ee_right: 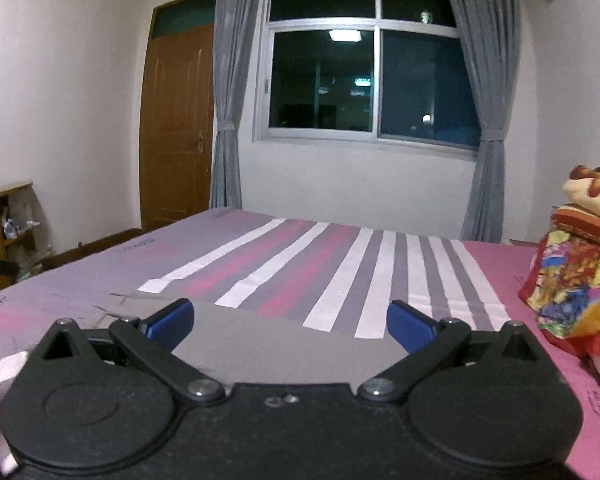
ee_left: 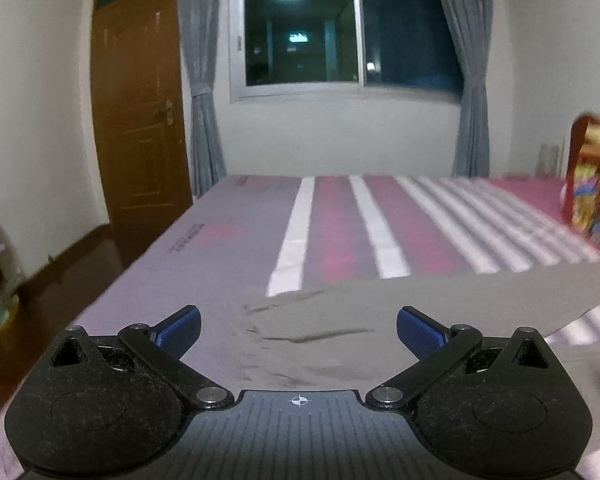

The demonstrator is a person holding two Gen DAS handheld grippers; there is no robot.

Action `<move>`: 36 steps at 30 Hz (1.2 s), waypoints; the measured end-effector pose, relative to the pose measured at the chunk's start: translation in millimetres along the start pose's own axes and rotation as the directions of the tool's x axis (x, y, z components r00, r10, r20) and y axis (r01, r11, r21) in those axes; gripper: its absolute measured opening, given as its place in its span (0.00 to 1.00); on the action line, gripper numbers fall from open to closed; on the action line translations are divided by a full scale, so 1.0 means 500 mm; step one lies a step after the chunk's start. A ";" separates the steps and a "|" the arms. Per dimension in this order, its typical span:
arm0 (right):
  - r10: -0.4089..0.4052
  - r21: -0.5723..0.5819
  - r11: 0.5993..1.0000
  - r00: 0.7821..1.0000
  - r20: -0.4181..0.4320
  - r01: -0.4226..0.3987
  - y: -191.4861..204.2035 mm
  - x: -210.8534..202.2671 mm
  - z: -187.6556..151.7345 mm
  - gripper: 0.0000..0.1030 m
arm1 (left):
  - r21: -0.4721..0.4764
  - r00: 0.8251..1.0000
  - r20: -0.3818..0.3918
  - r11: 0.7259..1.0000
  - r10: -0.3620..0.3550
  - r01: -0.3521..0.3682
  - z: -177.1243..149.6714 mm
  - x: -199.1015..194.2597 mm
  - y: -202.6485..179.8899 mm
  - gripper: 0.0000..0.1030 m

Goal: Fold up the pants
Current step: 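Lower both tools onto the sweatpants and grasp the leg cuffs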

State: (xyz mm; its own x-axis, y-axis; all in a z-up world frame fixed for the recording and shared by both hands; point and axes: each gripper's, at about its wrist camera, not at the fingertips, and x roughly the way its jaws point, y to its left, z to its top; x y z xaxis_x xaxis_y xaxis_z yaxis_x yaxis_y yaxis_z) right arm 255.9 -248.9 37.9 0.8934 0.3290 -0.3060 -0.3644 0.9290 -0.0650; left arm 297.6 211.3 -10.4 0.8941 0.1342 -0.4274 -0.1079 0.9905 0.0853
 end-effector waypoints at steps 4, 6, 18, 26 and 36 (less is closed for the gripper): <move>0.068 -0.036 0.997 0.997 -0.042 -0.069 -0.010 0.112 0.002 0.96 | 0.056 0.996 -0.063 0.996 -0.063 0.067 0.015 0.134 0.033 0.72; 0.100 -0.063 0.993 0.993 -0.070 -0.105 -0.007 0.178 0.004 0.78 | 0.046 0.989 -0.121 0.994 -0.089 0.095 0.017 0.214 0.053 0.65; 0.194 -0.196 0.943 0.925 -0.326 -0.267 0.003 0.594 -0.054 0.70 | 0.085 0.936 -0.323 0.980 -0.141 0.177 -0.002 0.598 0.088 0.65; 0.230 -0.167 0.911 0.802 -0.551 -0.376 -0.032 0.750 -0.118 0.56 | 0.010 0.885 -0.399 0.964 -0.241 0.267 -0.042 0.708 0.089 0.65; 0.194 -0.248 0.896 0.826 -0.530 -0.369 0.006 0.698 -0.116 0.04 | -0.016 0.912 -0.343 0.972 -0.224 0.233 -0.028 0.676 0.077 0.20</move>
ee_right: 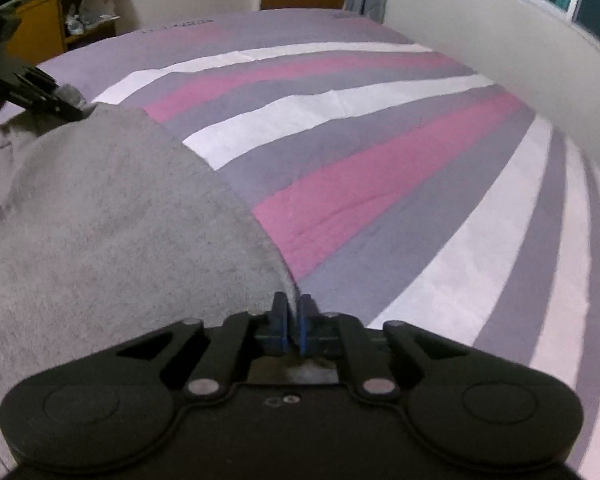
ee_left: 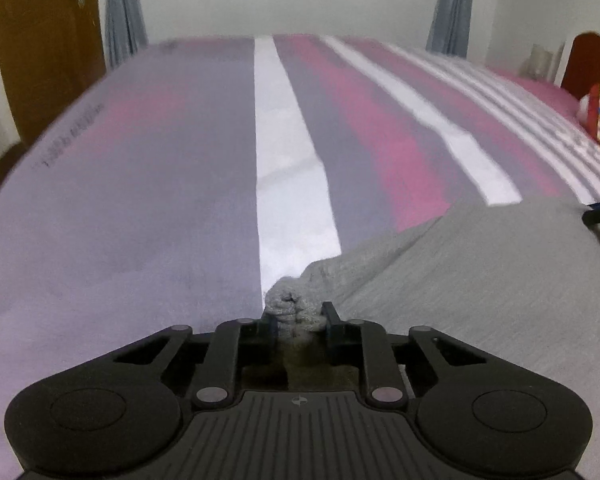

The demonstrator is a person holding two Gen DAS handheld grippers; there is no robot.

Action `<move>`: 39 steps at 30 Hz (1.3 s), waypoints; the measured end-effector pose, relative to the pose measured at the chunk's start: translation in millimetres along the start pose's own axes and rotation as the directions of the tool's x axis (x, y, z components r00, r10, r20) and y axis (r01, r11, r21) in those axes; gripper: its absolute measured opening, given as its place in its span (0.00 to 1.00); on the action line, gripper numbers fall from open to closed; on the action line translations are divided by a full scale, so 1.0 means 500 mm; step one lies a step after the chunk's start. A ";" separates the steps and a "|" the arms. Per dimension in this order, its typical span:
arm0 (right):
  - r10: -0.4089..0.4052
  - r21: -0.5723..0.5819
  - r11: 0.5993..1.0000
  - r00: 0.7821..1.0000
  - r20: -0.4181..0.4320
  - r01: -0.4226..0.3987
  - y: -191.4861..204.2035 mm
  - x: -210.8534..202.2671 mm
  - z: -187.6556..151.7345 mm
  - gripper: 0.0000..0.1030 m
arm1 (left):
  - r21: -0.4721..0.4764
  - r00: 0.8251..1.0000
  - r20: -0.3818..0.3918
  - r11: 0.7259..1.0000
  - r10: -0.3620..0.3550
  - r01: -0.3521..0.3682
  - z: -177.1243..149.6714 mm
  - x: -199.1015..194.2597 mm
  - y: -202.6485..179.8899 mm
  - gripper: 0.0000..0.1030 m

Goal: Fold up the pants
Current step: 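Lower both tools onto the sweatpants and grasp the leg cuffs, then lift the cuffs with both tools and fold the legs over toward the waistband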

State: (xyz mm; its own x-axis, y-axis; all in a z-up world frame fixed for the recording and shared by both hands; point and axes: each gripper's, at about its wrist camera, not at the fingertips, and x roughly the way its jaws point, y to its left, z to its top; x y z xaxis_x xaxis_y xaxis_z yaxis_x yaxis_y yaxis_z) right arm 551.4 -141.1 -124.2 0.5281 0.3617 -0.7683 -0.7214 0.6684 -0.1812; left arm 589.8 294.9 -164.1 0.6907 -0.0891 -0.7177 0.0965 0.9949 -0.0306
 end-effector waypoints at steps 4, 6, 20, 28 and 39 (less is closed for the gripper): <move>-0.053 -0.012 0.998 0.990 0.129 0.055 0.035 -0.123 -0.002 0.04 | -0.014 0.985 0.166 0.998 -0.055 0.058 -0.021 -0.122 0.005 0.20; -0.075 -0.053 0.995 0.978 0.193 0.086 0.060 -0.211 -0.013 0.04 | -0.019 0.967 0.238 0.995 -0.087 0.095 -0.036 -0.191 0.010 0.20; -0.092 -0.032 0.994 0.963 0.253 0.104 0.384 -0.485 -0.271 0.05 | -0.054 0.984 0.175 0.998 -0.026 0.036 -0.366 -0.416 -0.091 0.20; -0.099 0.294 0.955 0.978 0.182 0.042 0.384 -0.463 -0.312 0.34 | -0.182 0.977 0.167 0.978 0.130 -0.099 -0.443 -0.521 -0.100 0.71; 0.074 0.777 0.510 0.919 0.388 -0.370 0.274 -0.442 -0.418 0.52 | -0.703 0.928 0.333 0.612 -0.168 0.363 -0.522 -0.485 -0.049 0.55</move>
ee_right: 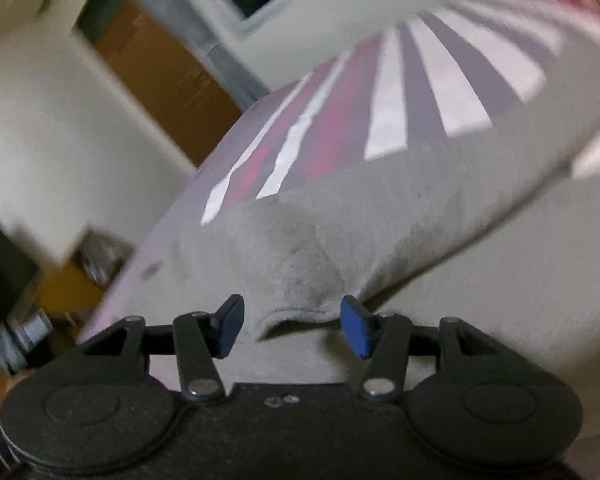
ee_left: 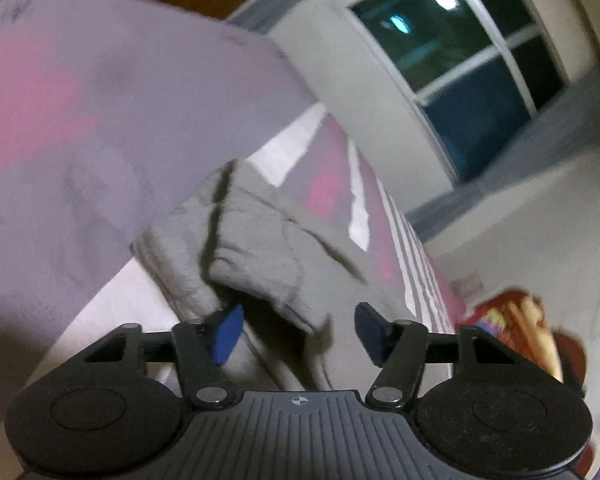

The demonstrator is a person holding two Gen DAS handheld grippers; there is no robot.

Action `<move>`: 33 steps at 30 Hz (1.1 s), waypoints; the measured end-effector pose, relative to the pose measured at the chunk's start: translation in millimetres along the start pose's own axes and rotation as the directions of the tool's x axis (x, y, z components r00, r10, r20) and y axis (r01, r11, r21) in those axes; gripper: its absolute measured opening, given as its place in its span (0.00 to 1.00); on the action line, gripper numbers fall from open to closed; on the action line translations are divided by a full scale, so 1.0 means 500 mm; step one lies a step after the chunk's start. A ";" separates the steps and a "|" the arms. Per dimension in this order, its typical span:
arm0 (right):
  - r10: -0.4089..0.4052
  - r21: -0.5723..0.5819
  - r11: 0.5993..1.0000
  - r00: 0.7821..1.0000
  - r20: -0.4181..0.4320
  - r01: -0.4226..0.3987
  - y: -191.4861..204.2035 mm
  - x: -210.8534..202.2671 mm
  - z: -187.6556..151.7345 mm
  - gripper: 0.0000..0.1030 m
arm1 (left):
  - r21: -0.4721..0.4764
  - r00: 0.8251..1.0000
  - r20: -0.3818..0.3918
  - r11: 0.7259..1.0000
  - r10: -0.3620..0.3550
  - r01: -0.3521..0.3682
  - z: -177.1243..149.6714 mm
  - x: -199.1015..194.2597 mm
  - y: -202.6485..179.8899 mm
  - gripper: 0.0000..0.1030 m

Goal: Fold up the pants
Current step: 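Lift the cuffs with both tools and fold the legs over toward the waistband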

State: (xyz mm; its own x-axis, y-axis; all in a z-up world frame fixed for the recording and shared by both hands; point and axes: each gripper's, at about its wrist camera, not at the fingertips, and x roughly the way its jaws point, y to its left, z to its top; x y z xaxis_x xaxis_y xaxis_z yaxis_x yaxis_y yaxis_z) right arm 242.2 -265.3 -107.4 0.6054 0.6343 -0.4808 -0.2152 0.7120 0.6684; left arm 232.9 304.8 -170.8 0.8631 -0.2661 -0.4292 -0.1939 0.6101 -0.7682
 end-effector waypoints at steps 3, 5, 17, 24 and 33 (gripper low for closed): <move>0.083 0.224 0.972 0.996 -0.018 -0.076 -0.057 0.033 -0.004 0.53 | -0.103 1.000 0.030 0.995 -0.010 0.013 0.000 0.015 0.025 0.36; 0.137 0.360 0.925 0.991 -0.011 -0.123 -0.097 0.056 -0.011 0.53 | -0.122 0.999 0.042 0.993 -0.003 0.008 -0.005 0.020 0.025 0.31; 0.136 0.501 0.860 0.989 -0.049 -0.094 -0.105 0.044 -0.059 0.56 | -0.034 0.999 0.020 0.999 0.027 -0.026 0.026 0.040 0.006 0.28; 0.133 0.599 0.792 0.991 0.023 -0.120 -0.136 0.096 -0.043 0.46 | -0.052 0.998 0.012 0.997 0.062 -0.061 0.034 0.052 0.018 0.28; 0.075 0.173 0.979 0.980 0.184 -0.108 -0.009 -0.025 -0.041 0.04 | 0.027 0.998 0.035 0.998 -0.060 0.059 0.113 0.008 -0.017 0.19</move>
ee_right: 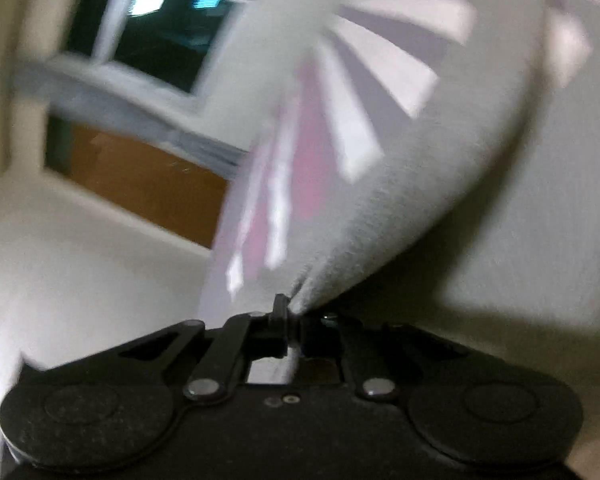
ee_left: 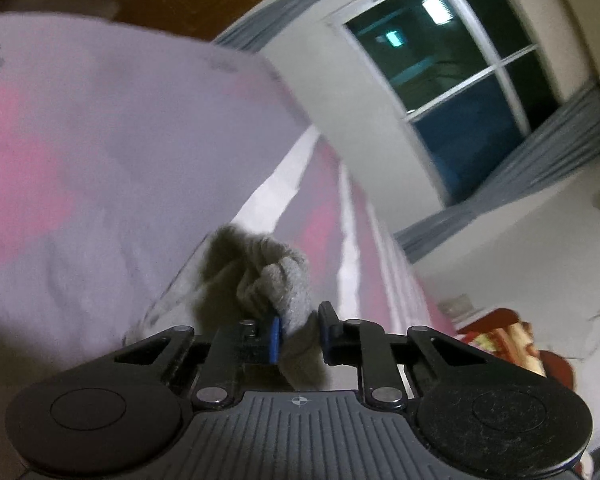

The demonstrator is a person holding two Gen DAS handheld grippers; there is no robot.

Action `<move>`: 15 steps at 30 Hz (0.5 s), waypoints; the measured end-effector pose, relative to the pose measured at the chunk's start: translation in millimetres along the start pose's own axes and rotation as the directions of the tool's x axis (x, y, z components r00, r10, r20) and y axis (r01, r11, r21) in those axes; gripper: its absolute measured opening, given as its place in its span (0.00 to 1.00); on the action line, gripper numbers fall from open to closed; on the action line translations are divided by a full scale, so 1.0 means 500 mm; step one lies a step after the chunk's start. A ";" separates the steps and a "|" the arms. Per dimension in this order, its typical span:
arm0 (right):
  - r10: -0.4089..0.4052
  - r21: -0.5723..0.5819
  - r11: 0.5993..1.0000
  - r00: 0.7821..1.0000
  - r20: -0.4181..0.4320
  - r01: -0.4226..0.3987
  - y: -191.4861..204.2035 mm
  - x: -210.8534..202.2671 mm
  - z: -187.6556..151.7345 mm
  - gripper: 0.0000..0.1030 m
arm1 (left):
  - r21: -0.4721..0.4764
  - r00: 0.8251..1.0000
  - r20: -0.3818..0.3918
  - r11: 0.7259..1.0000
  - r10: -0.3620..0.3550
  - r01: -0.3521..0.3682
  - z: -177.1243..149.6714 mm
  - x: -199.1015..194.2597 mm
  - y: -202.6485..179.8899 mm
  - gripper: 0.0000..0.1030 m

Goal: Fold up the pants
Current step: 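Lift the cuffs with both tools and fold the legs over toward the waistband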

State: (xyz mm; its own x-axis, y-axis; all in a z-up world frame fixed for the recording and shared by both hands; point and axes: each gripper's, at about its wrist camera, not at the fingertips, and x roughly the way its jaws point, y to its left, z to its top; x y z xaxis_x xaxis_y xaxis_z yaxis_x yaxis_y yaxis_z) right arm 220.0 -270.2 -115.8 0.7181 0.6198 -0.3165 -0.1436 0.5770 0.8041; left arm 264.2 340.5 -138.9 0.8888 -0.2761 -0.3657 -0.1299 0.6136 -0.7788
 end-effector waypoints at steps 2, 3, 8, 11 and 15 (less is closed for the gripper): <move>0.024 -0.061 0.998 1.000 -0.011 -0.024 0.020 -0.033 -0.024 0.04 | 0.052 1.000 -0.026 0.999 0.012 -0.011 0.012 -0.011 -0.004 0.19; 0.008 -0.091 0.996 1.000 -0.022 -0.010 0.025 -0.039 -0.031 0.04 | 0.082 0.997 -0.056 0.995 0.057 -0.052 0.009 -0.003 -0.001 0.19; -0.197 -0.021 0.980 0.964 -0.180 0.196 -0.090 0.036 -0.103 0.04 | 0.099 0.971 -0.133 0.977 0.200 -0.188 -0.039 0.040 0.047 0.19; -0.168 0.012 0.985 0.973 -0.161 0.172 -0.111 0.029 -0.112 0.03 | 0.095 0.974 -0.114 0.979 0.193 -0.183 -0.045 0.038 0.047 0.19; -0.176 -0.040 0.984 0.970 -0.165 0.172 -0.070 0.061 -0.098 0.05 | 0.091 0.981 -0.086 0.982 0.173 -0.165 -0.042 0.025 0.030 0.19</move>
State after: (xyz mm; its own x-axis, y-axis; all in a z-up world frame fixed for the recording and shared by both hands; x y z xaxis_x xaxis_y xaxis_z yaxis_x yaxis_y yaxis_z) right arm 213.5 -245.5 -178.3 0.6099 0.5874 -0.5320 -0.0447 0.6957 0.7170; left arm 264.2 330.7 -165.7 0.8121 -0.2282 -0.5371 -0.2341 0.7156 -0.6581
